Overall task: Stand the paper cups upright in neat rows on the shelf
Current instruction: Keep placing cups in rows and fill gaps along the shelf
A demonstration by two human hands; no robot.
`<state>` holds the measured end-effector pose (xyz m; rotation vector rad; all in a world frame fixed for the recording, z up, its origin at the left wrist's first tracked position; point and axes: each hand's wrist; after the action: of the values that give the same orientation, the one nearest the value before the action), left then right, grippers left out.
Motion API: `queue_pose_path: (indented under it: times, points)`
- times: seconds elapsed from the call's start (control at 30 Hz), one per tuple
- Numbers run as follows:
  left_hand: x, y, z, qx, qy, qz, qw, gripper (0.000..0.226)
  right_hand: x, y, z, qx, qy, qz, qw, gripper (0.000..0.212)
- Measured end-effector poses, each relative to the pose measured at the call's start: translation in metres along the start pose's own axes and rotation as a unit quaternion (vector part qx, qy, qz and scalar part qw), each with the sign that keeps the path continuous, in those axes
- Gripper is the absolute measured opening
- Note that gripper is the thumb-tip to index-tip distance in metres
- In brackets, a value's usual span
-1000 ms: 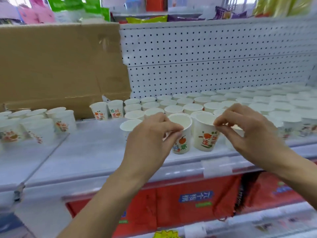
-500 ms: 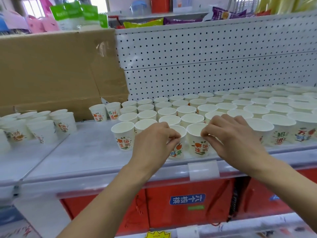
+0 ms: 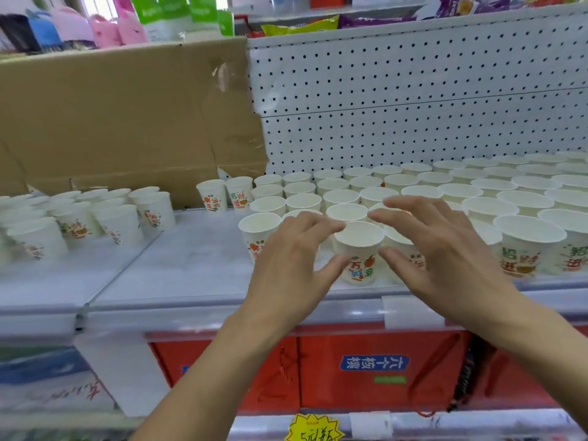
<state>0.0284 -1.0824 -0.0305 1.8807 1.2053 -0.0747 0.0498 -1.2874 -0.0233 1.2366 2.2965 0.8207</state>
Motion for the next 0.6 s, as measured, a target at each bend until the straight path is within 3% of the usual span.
queue_pose_path:
  times: [0.1, 0.2, 0.43, 0.6]
  points:
    - [0.014, -0.028, -0.02, -0.01, -0.01, -0.017, 1.0, 0.049, 0.033, 0.01, 0.008, -0.051, 0.063, -0.034, 0.996, 0.037]
    - [0.051, -0.055, -0.066, -0.038, 0.027, -0.045, 0.998, 0.052, 0.089, 0.035, 0.03, -0.051, 0.14, -0.078, 0.986, 0.034]
    - [0.156, -0.105, -0.2, -0.08, 0.102, -0.146, 0.981, 0.052, 0.226, 0.112, 0.094, 0.051, 0.213, -0.147, 0.965, 0.034]
    - [0.24, -0.104, -0.298, -0.099, 0.176, -0.207, 0.957, 0.047, 0.297, 0.193, 0.137, 0.105, 0.173, -0.127, 0.971, 0.039]
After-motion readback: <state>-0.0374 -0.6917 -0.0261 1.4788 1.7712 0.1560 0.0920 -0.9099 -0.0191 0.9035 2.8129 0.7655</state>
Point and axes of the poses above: each hand's wrist, its own y-axis towards the middle knuckle, its own z-axis out of the palm, x = y × z, and after that the axes turned 13 degrees about -y, right-handed
